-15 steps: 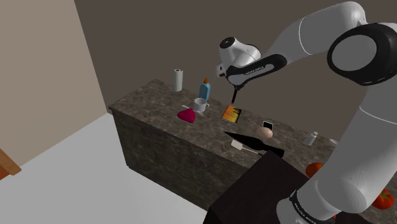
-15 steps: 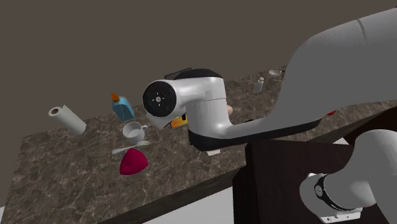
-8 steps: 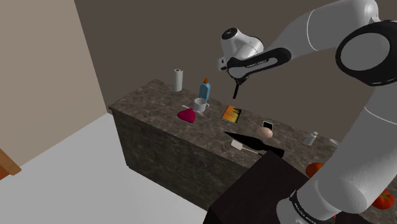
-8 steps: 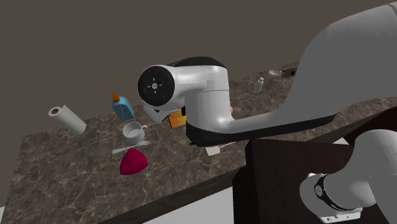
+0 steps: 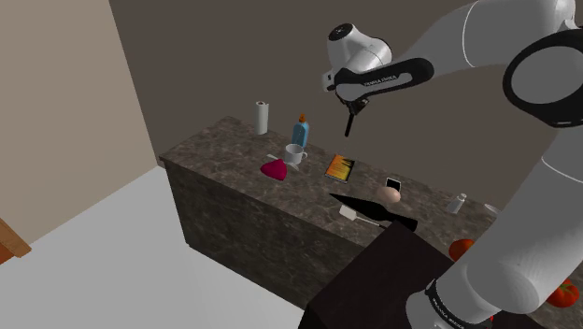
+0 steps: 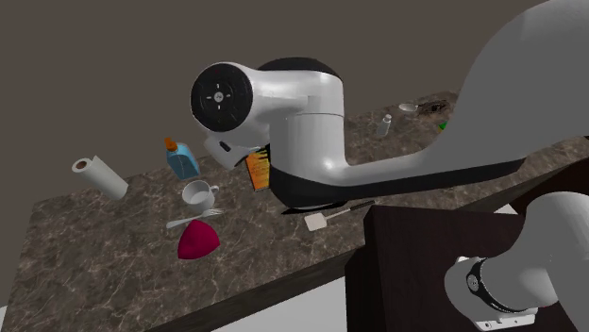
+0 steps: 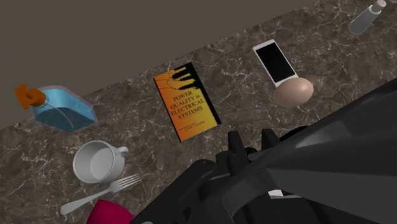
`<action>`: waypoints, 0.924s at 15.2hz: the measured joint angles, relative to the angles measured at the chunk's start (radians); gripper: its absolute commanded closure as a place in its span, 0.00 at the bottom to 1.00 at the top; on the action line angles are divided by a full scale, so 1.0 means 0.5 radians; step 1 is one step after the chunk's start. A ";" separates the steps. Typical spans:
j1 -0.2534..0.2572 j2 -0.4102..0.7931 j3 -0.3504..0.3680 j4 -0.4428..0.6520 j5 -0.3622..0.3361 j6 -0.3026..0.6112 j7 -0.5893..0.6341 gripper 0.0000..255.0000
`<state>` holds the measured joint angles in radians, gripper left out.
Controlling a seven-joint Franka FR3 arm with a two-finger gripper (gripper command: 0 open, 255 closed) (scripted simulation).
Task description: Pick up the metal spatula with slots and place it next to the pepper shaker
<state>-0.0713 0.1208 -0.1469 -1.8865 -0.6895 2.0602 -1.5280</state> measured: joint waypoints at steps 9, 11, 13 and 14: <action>-0.043 -0.121 -0.036 -0.006 0.018 -0.045 -0.139 1.00; -0.084 -0.195 -0.073 -0.091 0.002 0.007 -0.190 1.00; -0.132 -0.237 -0.121 -0.167 -0.018 0.088 -0.240 1.00; -0.152 -0.265 -0.140 -0.199 -0.026 0.112 -0.266 1.00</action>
<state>-0.1472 -0.0116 -0.2171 -1.9859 -0.7022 2.1164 -1.6610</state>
